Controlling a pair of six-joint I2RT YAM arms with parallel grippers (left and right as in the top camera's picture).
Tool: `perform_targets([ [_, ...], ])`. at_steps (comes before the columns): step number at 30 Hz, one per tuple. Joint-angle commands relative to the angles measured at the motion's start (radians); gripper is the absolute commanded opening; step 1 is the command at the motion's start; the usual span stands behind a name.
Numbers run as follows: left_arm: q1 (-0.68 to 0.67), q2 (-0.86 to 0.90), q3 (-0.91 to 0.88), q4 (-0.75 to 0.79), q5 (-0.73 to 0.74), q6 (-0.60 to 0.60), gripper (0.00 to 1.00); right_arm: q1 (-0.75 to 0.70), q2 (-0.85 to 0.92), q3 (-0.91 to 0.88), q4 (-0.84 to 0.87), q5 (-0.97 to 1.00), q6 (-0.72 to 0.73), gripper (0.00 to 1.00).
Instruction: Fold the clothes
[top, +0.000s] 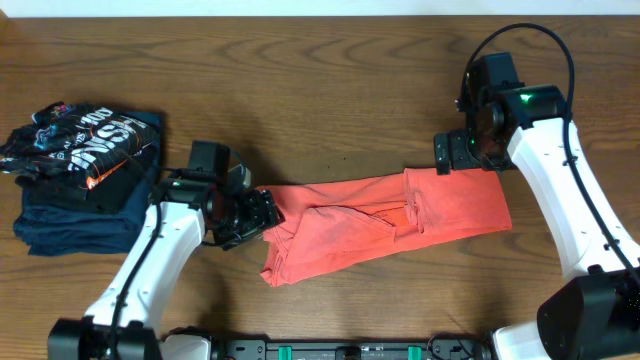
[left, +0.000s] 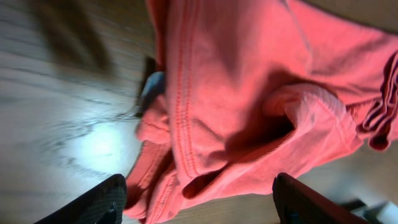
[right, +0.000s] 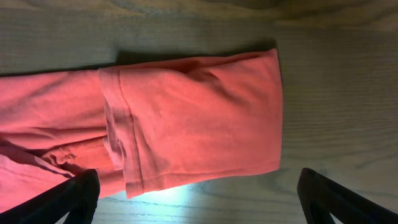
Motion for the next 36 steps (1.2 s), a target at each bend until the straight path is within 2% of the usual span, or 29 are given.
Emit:
perform_targets([
  [1, 0.002, 0.045, -0.018, 0.032, 0.079, 0.048, 0.77, -0.006, -0.001, 0.004, -0.004, 0.013, 0.012, 0.99],
  [13, 0.002, 0.297, -0.026, 0.112, 0.083, 0.086, 0.78, -0.006, -0.001, 0.004, -0.007, 0.013, 0.015, 0.99],
  [18, -0.016, 0.389, -0.026, 0.164, 0.224, 0.116, 0.77, -0.006, -0.001, 0.004, -0.003, 0.013, 0.015, 0.99],
  [21, -0.050, 0.405, -0.026, 0.183, 0.237, 0.116, 0.74, -0.006, -0.001, 0.004, 0.000, 0.013, 0.015, 0.99],
  [22, -0.061, 0.404, -0.026, 0.187, 0.235, 0.116, 0.70, -0.006, -0.001, 0.004, 0.001, 0.013, 0.015, 0.99],
  [23, -0.071, 0.402, -0.026, 0.193, 0.235, 0.116, 0.62, -0.006, -0.001, 0.004, 0.001, 0.013, 0.015, 0.99],
  [25, -0.076, 0.402, -0.025, 0.203, 0.235, 0.115, 0.41, -0.007, -0.001, 0.004, 0.001, 0.014, 0.015, 0.99],
  [27, -0.069, 0.399, -0.024, 0.208, 0.227, 0.115, 0.12, -0.006, -0.001, 0.004, 0.000, 0.013, 0.015, 0.99],
  [28, -0.062, 0.396, -0.022, 0.205, 0.212, 0.115, 0.06, -0.006, -0.001, 0.004, 0.001, 0.013, 0.015, 0.99],
  [31, -0.024, 0.378, 0.004, 0.145, 0.097, 0.115, 0.06, -0.007, -0.001, 0.004, 0.002, 0.017, 0.015, 0.99],
  [36, 0.083, 0.331, 0.140, -0.057, -0.106, 0.149, 0.06, -0.013, -0.001, 0.004, 0.006, 0.016, 0.015, 0.99],
])
